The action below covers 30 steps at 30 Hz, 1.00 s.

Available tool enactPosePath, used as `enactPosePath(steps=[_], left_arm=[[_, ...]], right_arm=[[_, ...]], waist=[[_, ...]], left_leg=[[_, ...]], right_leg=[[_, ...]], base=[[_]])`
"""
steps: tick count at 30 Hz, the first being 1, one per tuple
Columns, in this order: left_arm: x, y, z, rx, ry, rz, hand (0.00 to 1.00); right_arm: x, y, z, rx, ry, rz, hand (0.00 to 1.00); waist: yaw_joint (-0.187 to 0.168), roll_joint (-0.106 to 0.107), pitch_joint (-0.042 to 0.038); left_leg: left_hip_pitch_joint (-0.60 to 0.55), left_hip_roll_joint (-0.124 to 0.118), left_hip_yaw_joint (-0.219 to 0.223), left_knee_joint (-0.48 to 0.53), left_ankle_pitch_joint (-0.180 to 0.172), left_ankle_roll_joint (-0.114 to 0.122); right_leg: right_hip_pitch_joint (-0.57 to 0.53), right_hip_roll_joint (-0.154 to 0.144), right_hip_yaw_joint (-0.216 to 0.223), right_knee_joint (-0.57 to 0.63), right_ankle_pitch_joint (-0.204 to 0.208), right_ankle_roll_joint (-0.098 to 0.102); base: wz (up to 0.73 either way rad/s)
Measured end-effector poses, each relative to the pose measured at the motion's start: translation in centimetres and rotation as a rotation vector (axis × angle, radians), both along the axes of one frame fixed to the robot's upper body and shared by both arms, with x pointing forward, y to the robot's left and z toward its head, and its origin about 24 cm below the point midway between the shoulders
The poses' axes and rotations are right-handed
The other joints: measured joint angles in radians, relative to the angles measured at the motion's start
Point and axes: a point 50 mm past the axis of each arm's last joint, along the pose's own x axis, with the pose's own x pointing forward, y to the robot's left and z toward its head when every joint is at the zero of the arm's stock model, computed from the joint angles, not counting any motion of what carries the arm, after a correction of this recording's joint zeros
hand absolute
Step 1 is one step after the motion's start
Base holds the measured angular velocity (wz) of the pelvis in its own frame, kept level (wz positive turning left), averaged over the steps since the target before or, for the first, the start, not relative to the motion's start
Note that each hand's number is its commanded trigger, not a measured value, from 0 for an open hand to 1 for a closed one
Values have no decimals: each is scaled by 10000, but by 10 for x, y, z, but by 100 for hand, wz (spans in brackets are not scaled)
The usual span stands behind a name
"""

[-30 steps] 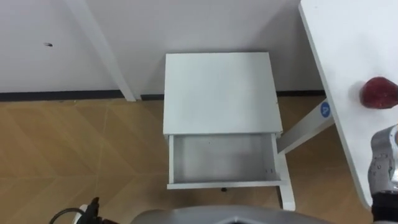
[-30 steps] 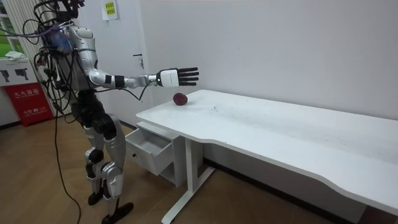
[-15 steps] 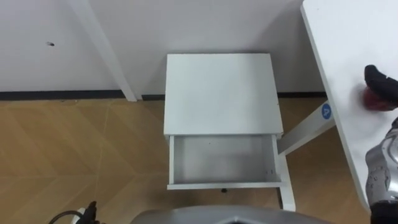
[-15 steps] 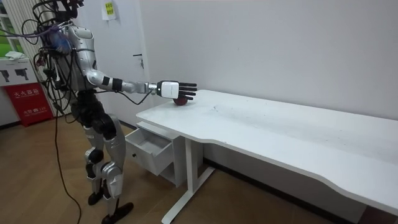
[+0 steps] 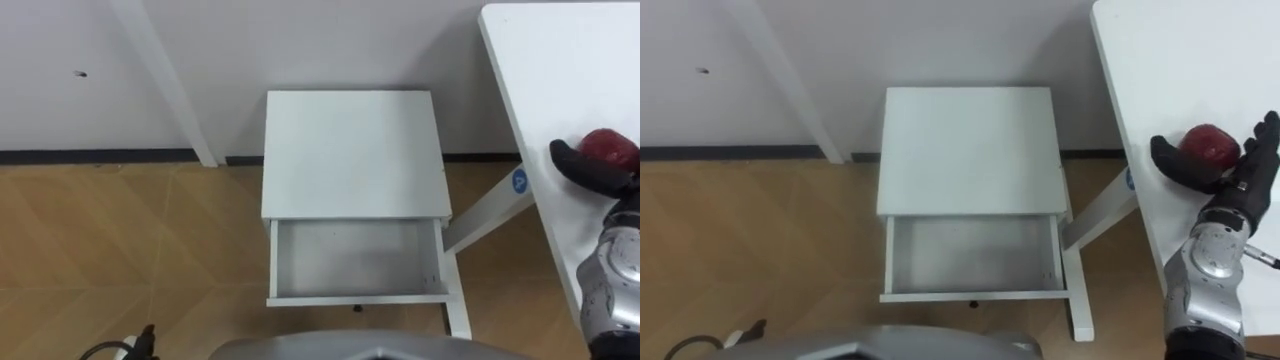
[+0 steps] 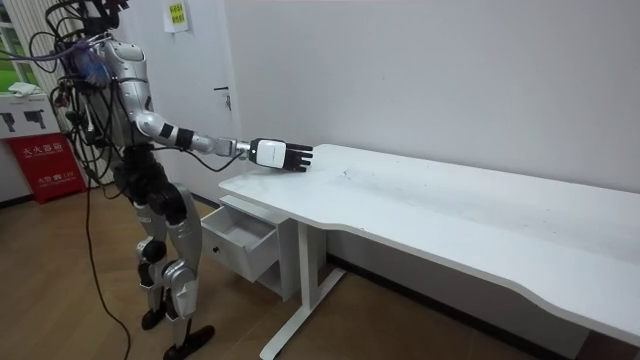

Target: Put apple and close drawer

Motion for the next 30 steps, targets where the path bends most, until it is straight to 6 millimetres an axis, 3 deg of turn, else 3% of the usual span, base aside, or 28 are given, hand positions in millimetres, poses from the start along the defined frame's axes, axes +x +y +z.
enactPosePath(steps=[15,30], left_arm=[[-2,0,0,-10,57,31,0],[-8,3,0,-80,265,52,0]], right_arm=[[-1,0,-4,54,29,171,0],[-7,-7,-17,-726,1334,1116,0]], waist=[[-29,-57,-7],[-91,-211,-61]], left_leg=[[-1,6,-10,2,0,0],[38,6,-173,66,-16,17]], right_leg=[[13,0,-28,-6,5,-5],[239,8,-208,-179,67,-5]], base=[[0],[2]])
